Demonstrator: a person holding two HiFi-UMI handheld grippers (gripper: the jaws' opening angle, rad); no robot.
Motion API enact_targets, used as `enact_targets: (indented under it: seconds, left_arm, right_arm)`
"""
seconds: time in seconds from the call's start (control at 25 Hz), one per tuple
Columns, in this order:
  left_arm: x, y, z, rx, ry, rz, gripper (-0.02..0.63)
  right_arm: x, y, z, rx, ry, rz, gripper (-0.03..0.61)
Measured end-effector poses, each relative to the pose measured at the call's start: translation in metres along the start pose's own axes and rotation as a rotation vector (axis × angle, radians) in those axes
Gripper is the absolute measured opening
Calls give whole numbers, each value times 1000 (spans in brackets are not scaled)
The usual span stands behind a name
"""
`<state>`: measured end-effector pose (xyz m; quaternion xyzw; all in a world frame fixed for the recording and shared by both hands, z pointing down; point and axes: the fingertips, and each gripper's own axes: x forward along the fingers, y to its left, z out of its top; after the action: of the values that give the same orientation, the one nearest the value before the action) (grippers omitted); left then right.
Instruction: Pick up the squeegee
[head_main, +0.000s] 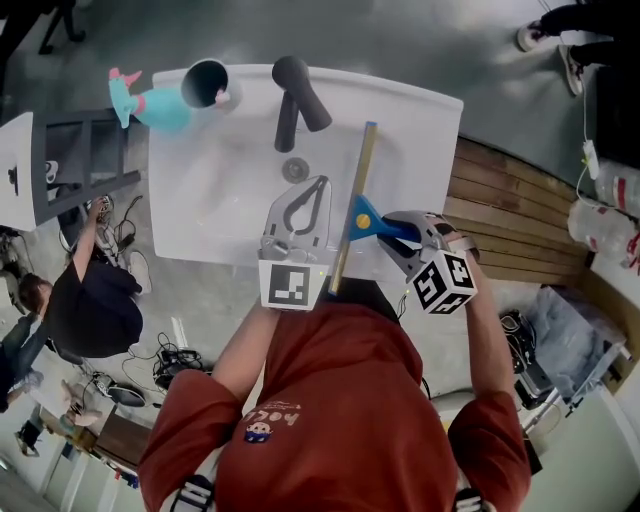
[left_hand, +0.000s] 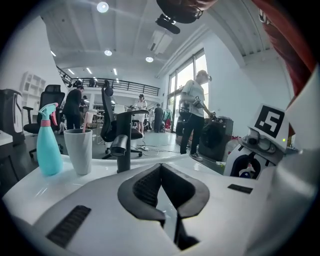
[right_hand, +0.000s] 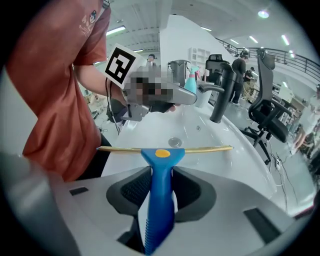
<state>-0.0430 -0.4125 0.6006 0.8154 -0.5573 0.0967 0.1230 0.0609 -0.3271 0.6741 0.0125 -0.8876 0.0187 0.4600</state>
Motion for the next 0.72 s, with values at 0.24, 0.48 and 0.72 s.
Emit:
enact_targets:
  seconds: [0.24, 0.48, 0.72]
  left_arm:
    - [-11, -23, 13, 19, -32, -16, 17]
    - [-26, -46, 22, 38, -39, -21, 17]
    - [-41, -72, 34, 65, -65, -33, 17]
  right_arm:
    - [-21, 9, -15, 86, -35, -99, 138]
    - [-46, 17, -31, 232, -94, -218, 138]
    - [-72, 22, -52, 428, -171, -386, 140]
